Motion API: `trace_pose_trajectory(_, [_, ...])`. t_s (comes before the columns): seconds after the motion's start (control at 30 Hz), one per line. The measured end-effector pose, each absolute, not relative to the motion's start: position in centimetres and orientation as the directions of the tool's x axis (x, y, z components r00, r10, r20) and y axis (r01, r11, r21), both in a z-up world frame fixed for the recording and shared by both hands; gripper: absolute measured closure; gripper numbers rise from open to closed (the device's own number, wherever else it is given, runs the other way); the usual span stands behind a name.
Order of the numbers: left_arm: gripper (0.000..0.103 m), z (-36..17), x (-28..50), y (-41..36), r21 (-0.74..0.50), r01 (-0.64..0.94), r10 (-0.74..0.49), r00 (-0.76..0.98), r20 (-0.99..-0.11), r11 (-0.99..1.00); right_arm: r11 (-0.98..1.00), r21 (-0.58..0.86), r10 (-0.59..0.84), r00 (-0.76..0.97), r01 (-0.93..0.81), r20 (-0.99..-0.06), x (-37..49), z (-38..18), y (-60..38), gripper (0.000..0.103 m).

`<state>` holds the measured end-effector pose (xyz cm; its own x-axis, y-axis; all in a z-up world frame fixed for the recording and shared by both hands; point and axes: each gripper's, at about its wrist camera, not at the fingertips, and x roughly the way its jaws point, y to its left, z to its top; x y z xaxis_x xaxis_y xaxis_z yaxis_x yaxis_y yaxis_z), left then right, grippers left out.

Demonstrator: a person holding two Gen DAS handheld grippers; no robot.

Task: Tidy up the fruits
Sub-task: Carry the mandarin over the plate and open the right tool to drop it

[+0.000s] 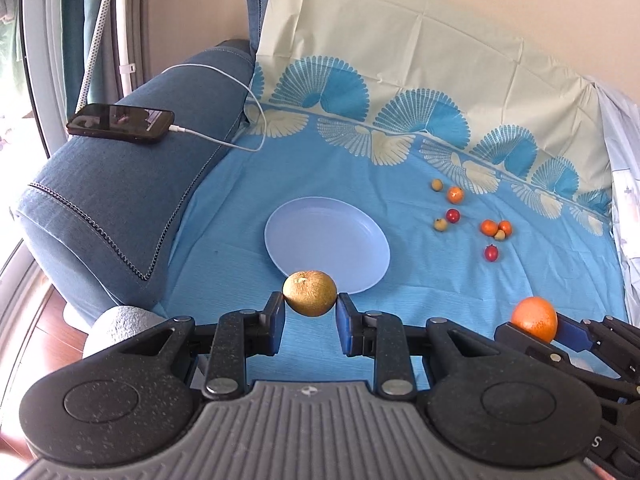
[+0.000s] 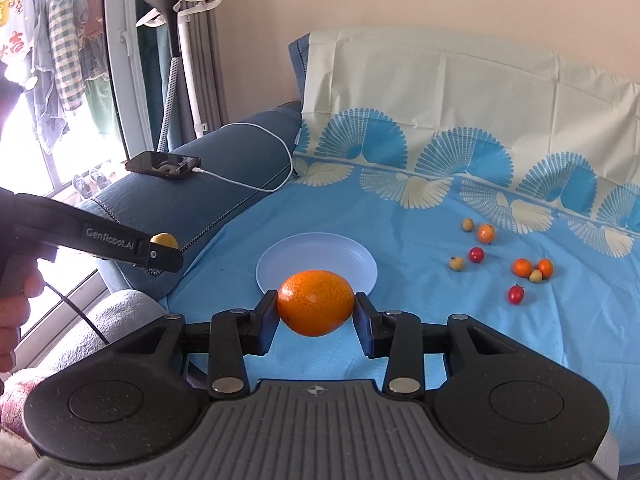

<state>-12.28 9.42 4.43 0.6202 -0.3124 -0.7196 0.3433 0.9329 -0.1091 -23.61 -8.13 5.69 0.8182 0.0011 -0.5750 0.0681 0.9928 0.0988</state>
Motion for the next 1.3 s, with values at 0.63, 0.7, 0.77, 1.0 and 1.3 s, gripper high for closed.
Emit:
trace_pose_trajectory(0.63, [0.073,2.7,-10.1,9.5,-0.103,0.326,-0.291,0.604,-0.742,0.94,0.992,0.108,0.018,0.782,0.063,-0.622,-21.3,4.1,-7.8,0.062])
trace_pose_trajectory(0.7, [0.073,2.5,-9.6,9.5,-0.1,0.322,-0.285,0.602,-0.746,0.942,0.992,0.106,0.018,0.777,0.063,-0.629,-20.8,4.0,-7.8,0.062])
trace_pose_trajectory(0.77, [0.073,2.2,-9.1,9.4,-0.098,0.318,-0.28,0.6,-0.75,0.943,0.993,0.102,0.016,0.773,0.064,-0.634,-20.4,3.8,-7.9,0.062])
trace_pose_trajectory(1.0, [0.073,1.2,-7.2,9.3,-0.094,0.308,-0.266,0.585,-0.766,0.947,0.991,0.114,0.021,0.752,0.071,-0.658,-18.3,2.8,-8.1,0.062])
trace_pose_trajectory(1.3, [0.073,-0.3,-3.9,8.2,-0.083,0.298,-0.244,0.559,-0.792,0.951,0.988,0.129,0.028,0.731,0.082,-0.682,-14.1,0.9,-8.2,0.062])
